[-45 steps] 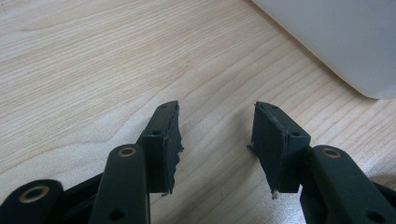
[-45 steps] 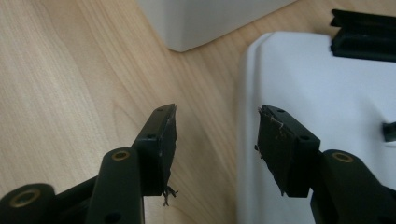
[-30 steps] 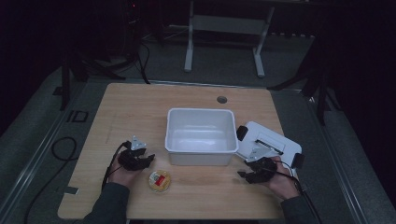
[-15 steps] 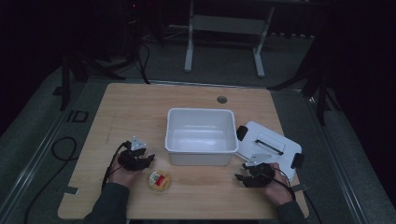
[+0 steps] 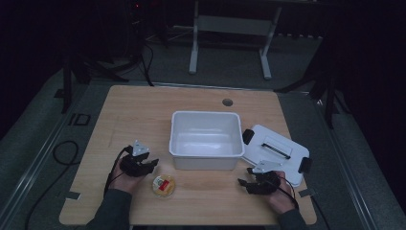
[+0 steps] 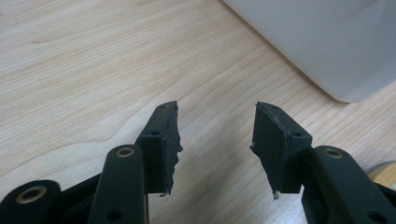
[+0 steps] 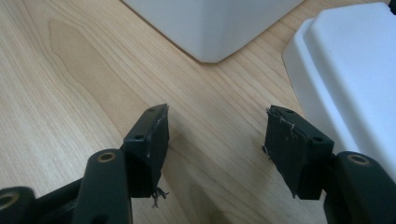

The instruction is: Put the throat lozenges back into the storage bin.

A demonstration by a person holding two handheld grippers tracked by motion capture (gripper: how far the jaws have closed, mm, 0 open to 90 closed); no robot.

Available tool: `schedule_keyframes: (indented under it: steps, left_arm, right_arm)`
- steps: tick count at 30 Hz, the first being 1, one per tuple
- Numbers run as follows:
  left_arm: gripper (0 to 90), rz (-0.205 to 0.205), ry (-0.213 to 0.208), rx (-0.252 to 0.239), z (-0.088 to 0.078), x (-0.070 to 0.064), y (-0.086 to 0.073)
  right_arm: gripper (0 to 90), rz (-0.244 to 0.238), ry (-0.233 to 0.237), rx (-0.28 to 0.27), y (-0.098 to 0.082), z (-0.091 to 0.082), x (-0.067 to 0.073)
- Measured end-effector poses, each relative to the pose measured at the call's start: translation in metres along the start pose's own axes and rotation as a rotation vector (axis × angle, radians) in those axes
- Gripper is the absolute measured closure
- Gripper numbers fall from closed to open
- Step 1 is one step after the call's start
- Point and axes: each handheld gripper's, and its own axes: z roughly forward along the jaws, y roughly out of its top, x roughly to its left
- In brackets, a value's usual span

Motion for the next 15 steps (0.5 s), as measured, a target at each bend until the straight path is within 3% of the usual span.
schedule_keyframes:
  steps: [6, 11, 15]
  left_arm:
    - [50.0, 0.001, -0.011, -0.024, -0.009, 0.000, 0.002]
    - [50.0, -0.005, -0.033, -0.036, -0.017, 0.002, 0.004]
    - [49.9, 0.035, -0.067, -0.030, -0.026, -0.001, 0.006]
  right_arm:
    - [36.5, 0.012, -0.002, -0.041, -0.005, 0.001, 0.002]
    - [36.2, 0.014, -0.004, -0.041, -0.005, 0.001, 0.002]
    - [36.1, 0.013, -0.004, -0.042, -0.005, 0.001, 0.002]
